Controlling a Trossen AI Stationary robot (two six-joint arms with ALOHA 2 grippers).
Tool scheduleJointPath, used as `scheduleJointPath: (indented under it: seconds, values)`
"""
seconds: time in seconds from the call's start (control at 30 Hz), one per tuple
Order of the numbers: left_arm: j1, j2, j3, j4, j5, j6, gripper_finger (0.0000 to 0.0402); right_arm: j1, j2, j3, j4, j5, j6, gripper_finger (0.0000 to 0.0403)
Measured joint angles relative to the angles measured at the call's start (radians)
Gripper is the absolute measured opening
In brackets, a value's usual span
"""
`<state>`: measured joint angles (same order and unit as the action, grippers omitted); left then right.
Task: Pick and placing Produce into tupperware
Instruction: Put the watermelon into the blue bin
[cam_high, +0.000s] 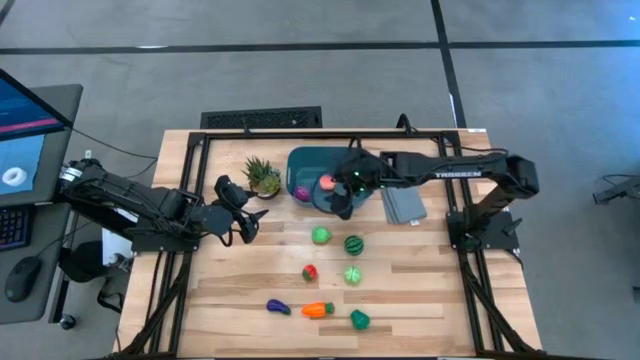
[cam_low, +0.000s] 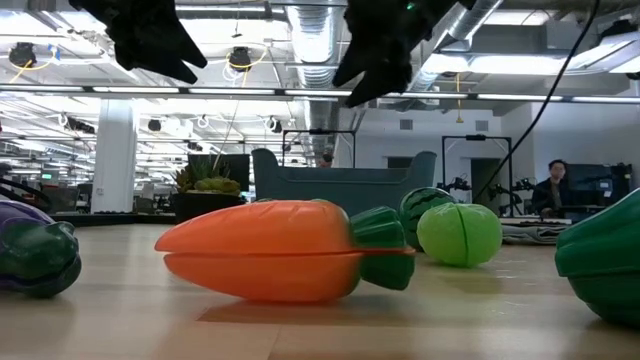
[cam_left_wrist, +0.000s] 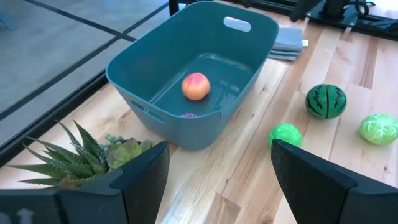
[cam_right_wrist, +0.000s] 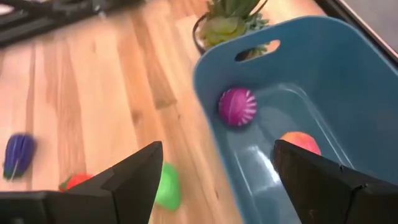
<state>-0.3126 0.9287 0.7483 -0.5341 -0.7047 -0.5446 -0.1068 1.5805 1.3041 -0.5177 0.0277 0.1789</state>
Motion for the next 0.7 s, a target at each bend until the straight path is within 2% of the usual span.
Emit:
scheduleJointPath:
  seconds: [0.13,0.37,0.57,0.7]
  values:
    - [0.0,0.0,0.0,0.004,0.0,0.0,0.0271,0.022,-0.053,-0.041,-0.011,0.0,-0.013,0.0328]
    - [0.0,0.0,0.0,0.01,0.0,0.0,0.0271,0.086,-0.234,-0.198,0.047,0.003,0.019,0.0328]
    - [0.0,0.0,0.0,0.01,-0.003,0.0,0.0271,0.19,-0.376,-0.317,0.024,0.056,0.039,0.0328]
    - [0.0,0.0,0.0,0.01,-0.016,0.001,0.0271,0.251,-0.413,-0.391,0.004,0.058,0.056,0.0328]
